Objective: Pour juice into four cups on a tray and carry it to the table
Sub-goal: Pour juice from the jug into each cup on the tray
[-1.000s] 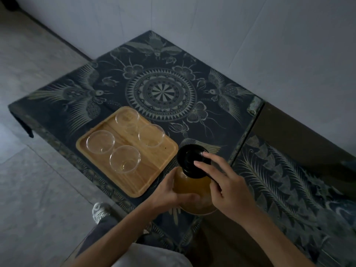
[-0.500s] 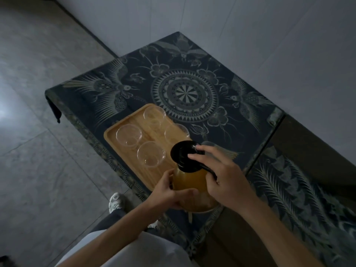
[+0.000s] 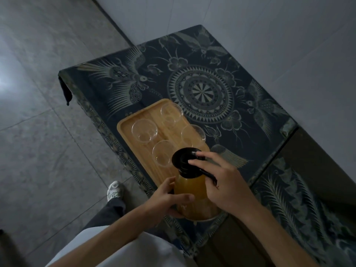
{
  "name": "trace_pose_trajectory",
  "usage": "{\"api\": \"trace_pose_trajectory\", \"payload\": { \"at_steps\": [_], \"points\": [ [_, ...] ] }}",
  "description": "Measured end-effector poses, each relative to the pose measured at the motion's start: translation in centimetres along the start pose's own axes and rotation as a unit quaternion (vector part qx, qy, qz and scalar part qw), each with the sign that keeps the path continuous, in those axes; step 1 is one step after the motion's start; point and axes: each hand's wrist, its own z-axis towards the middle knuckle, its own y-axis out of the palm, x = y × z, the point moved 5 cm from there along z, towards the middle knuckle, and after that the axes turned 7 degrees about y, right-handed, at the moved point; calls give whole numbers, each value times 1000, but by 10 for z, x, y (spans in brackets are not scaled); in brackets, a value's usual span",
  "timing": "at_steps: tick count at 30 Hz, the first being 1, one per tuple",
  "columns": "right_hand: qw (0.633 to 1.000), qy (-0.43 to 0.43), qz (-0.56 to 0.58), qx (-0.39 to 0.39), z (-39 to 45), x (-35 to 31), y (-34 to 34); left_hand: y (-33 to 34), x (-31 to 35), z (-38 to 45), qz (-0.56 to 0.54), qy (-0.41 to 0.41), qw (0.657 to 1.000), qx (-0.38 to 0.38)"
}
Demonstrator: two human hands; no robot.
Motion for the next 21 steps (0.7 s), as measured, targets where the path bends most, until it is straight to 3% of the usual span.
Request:
{"api": "trace_pose_trajectory", "payload": {
  "at_steps": [8, 21],
  "points": [
    [997, 30, -44, -53, 16, -10, 6, -9, -7, 1, -54, -44, 997, -24],
    [993, 56, -67, -77, 27, -23, 5, -12, -6, 1, -85, -77, 990, -81]
  ]
}}
